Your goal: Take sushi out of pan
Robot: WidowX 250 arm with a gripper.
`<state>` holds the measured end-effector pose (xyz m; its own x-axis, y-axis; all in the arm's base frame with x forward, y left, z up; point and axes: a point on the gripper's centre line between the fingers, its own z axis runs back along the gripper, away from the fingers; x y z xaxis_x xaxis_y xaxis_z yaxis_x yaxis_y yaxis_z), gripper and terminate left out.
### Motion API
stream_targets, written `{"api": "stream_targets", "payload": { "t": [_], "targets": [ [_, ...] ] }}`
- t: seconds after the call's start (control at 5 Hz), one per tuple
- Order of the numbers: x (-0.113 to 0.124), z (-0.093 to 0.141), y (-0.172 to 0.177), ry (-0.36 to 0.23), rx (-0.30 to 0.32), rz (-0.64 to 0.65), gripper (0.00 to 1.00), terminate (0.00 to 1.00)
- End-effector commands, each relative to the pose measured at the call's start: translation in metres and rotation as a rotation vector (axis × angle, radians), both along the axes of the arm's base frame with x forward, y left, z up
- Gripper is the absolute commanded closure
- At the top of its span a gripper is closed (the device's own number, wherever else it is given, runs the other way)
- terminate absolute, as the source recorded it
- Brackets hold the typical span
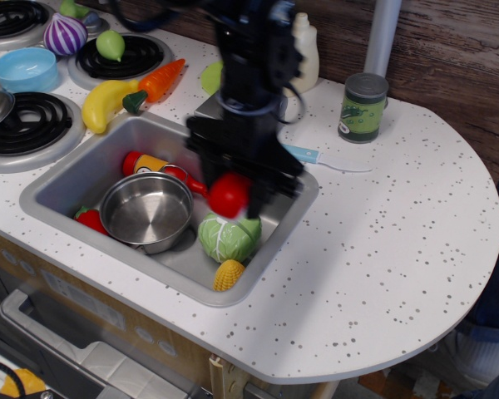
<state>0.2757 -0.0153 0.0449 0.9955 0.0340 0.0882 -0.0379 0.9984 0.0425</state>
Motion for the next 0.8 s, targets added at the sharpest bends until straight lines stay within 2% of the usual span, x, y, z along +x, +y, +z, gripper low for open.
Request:
{"api": "stream_targets", "payload": {
  "t": [0.0,0.2,0.4,0.6],
  "targets": [
    [-0.004,-0.017,-0.031,-0.090,-0.103,-0.042,1.00,0.00],
    [-0.009,-0.037,-0.039,-0.155,-0.130,-0.082,0.00,0.00],
    [-0.009,-0.037,-0.039,-0.155,-0.130,-0.082,0.00,0.00],
    [-0.009,-0.037,-0.039,-0.155,-0.130,-0.082,0.00,1.00]
  ]
}}
